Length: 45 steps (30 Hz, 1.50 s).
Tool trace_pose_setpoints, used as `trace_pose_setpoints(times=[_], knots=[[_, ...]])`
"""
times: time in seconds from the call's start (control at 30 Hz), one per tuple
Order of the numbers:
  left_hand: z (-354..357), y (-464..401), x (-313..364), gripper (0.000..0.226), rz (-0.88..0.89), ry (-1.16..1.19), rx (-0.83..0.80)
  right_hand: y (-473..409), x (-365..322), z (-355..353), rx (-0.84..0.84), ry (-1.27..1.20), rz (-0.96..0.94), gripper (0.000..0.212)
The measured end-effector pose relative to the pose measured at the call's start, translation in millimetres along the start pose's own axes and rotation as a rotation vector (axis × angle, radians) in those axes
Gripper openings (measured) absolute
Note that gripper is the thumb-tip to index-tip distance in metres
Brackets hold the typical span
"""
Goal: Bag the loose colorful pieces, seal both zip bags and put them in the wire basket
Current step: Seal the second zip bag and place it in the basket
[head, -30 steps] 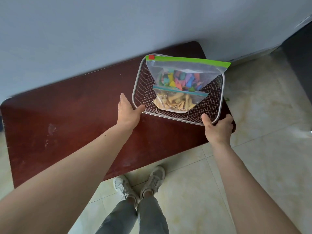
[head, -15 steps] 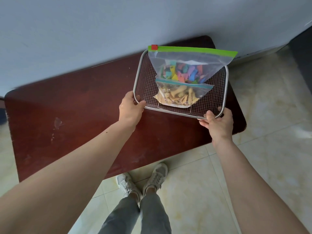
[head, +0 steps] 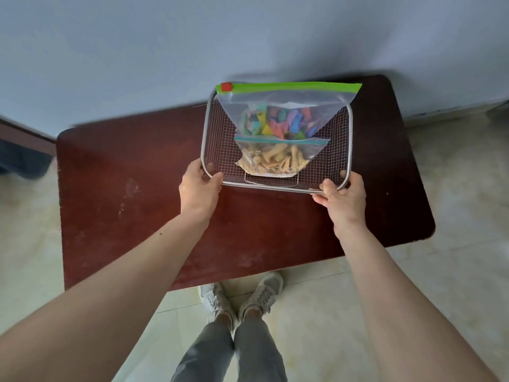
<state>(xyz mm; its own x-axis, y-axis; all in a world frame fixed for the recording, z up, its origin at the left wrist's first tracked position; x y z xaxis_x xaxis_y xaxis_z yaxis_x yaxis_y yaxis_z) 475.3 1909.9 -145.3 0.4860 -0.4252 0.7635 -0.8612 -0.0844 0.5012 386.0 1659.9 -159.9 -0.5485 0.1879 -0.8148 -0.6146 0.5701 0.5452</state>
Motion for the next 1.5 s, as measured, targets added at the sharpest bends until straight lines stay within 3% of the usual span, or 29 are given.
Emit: trace_pose_setpoints(times=[0.37, 0.5, 0.6, 0.97, 1.5], knots=[[-18, 1, -22, 0.036, -0.087, 0.056, 0.02, 1, -9, 20, -0.104, 0.043, 0.012, 0.034], [-19, 0, -18, 0.023, -0.093, 0.081, -0.012, -1, -14, 20, -0.119, -0.016, 0.082, 0.04], [-17, 0, -16, 0.031, -0.094, 0.113, -0.035, -4, -18, 19, -0.143, -0.01, 0.086, 0.032], [-23, 12, -33, 0.043, -0.158, 0.307, 0.141, -17, -31, 41, -0.248, 0.057, 0.058, 0.037], [-54, -9, -42, 0.046, -0.125, 0.362, 0.198, -15, -35, 82, -0.272, 0.002, 0.071, 0.034]])
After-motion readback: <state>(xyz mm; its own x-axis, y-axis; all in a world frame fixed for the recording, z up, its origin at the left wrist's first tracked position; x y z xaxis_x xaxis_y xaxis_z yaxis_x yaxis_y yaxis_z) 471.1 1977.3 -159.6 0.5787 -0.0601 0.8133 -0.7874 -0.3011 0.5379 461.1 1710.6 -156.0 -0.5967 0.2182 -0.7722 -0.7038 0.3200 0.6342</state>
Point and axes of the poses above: each hand's wrist, its own y-axis away from the middle knuckle, its own z-axis out of the palm, x = y × z, the point moved 2 cm from there along -y, towards the middle knuckle, and after that the axes turned 7 degrees about -x, right-handed, at the moved point
